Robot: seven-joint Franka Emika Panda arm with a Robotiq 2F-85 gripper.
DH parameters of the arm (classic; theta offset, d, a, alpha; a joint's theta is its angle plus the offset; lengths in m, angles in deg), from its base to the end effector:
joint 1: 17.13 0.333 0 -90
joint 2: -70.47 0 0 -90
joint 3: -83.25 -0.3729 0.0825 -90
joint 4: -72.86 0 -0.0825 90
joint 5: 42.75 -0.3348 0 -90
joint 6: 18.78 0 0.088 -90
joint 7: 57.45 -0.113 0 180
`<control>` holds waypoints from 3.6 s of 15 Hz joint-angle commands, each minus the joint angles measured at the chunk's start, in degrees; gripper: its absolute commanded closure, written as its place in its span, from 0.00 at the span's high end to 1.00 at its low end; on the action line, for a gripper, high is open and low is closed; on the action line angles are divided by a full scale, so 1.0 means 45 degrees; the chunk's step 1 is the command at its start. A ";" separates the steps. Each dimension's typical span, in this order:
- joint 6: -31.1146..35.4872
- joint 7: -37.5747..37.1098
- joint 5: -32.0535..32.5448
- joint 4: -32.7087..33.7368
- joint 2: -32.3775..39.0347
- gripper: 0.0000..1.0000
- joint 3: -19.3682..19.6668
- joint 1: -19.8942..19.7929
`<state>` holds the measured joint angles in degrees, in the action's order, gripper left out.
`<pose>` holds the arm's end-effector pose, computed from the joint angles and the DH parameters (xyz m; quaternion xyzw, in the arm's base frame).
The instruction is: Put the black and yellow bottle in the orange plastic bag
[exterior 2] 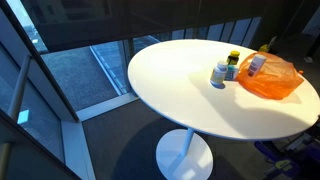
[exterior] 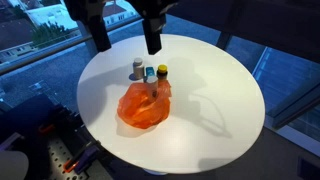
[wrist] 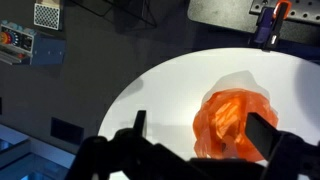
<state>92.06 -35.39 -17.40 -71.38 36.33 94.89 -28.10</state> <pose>0.2572 -0.1560 0.5374 0.9847 0.0897 -0.0488 0.1415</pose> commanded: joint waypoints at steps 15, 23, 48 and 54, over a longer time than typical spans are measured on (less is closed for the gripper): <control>-0.0057 -0.0052 0.0053 0.0026 -0.0011 1.00 0.0100 0.0130; -0.0057 -0.0053 0.0053 0.0026 -0.0011 1.00 0.0100 0.0130; 0.2254 -0.1683 -0.4486 0.3824 0.5860 1.00 -0.0896 0.1643; 0.2299 -0.1434 -0.4283 0.3582 0.5818 1.00 -0.0982 0.1593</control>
<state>102.54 -41.91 -36.57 -55.36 62.49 91.04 -20.36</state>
